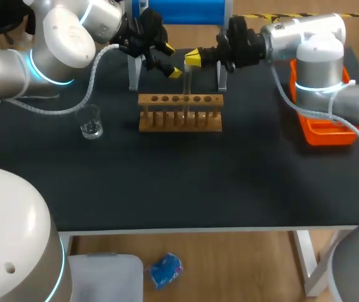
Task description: Invert the test tube, pick up the pipette, mount the tip to pipette, aspirate from beaker and dispense into the tube, eject the tip, return the pipette, and cap with the stopper.
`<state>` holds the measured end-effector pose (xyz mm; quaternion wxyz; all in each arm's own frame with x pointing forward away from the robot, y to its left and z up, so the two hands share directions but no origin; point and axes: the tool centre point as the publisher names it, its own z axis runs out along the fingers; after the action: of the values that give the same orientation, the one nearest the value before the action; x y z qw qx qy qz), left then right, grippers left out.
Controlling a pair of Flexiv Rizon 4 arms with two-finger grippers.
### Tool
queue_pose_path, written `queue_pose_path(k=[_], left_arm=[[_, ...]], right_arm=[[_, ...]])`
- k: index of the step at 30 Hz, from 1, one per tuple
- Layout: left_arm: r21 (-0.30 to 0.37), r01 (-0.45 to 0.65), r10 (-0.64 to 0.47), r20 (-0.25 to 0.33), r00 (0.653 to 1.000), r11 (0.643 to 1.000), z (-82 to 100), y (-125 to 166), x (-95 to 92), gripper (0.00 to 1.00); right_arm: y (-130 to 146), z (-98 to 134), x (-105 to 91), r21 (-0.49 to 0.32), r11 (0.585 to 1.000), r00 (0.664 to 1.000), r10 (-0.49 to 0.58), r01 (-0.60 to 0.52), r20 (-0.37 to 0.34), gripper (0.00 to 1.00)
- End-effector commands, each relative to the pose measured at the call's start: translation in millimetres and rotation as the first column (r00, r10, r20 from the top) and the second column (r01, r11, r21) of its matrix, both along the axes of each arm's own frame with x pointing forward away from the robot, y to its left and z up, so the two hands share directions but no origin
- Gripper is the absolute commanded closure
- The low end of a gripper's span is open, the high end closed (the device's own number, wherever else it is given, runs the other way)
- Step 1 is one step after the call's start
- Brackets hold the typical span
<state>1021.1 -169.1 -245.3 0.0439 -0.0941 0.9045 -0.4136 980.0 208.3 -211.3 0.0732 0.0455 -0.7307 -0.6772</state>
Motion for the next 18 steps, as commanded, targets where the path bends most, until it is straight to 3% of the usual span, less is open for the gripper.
queue_pose_path(k=[1,18], left_arm=[[0.005,0.002,-0.002,-0.004,1.000,1.000,1.0,-0.1,1.1,0.00],[0.005,0.002,-0.002,-0.004,1.000,1.000,1.0,-0.1,1.1,0.00]], right_arm=[[3.0,-4.0,9.3,0.009,1.000,1.000,0.024,-0.024,-0.005,1.00],[2.6,-16.8,13.7,-0.011,1.000,0.999,0.022,-0.023,-0.026,1.00]])
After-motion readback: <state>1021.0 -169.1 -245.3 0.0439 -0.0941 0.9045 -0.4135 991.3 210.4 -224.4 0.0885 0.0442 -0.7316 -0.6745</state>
